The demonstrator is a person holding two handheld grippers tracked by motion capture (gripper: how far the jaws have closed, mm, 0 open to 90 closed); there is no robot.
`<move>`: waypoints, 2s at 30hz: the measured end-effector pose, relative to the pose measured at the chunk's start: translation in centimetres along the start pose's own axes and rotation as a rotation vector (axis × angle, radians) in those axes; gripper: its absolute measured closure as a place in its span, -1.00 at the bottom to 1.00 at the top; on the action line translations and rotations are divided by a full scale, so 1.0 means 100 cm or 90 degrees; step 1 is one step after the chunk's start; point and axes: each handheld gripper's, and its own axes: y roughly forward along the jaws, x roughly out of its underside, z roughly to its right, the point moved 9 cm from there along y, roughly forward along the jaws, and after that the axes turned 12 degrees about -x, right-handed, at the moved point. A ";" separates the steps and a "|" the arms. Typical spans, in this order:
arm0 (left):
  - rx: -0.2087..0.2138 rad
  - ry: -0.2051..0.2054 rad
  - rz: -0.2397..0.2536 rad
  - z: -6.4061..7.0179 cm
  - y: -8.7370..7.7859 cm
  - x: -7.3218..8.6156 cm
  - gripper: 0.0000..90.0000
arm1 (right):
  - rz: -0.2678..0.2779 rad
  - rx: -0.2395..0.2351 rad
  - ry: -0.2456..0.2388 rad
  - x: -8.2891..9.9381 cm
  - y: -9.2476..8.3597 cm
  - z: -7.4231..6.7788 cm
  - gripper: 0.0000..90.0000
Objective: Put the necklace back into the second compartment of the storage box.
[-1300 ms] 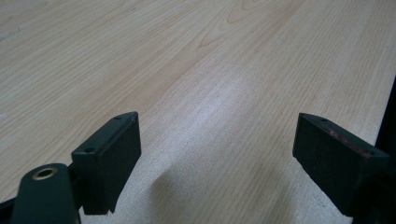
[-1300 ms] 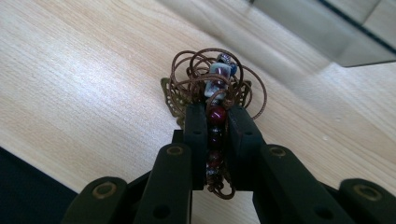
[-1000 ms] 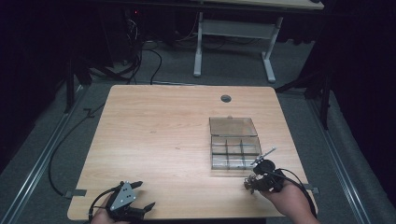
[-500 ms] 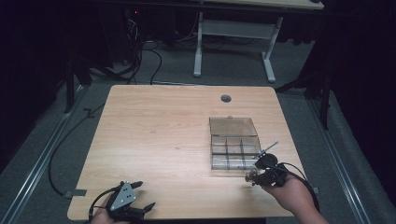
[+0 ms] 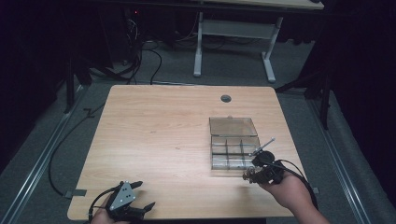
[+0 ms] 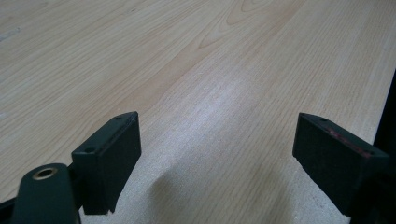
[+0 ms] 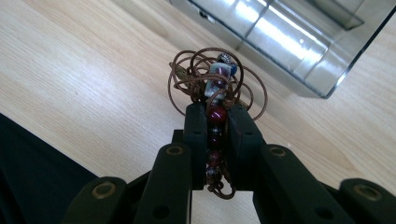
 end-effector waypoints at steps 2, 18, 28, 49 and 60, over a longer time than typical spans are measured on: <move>0.000 0.001 -0.001 0.000 0.000 0.000 -0.65 | 0.001 0.001 -0.001 -0.002 -0.002 -0.001 0.78; 0.001 0.001 0.000 0.000 0.000 0.000 -0.65 | 0.016 -0.002 -0.015 -0.029 -0.021 -0.003 0.78; 0.002 0.000 0.001 0.000 0.000 0.000 -0.65 | 0.017 0.002 -0.019 -0.051 -0.021 0.000 0.78; 0.009 0.007 -0.001 0.001 0.000 0.001 -0.65 | 0.023 0.006 -0.006 -0.105 -0.004 0.030 0.78; 0.010 0.011 -0.005 0.001 0.000 0.001 -0.65 | -0.007 0.012 -0.001 -0.117 0.015 0.043 0.78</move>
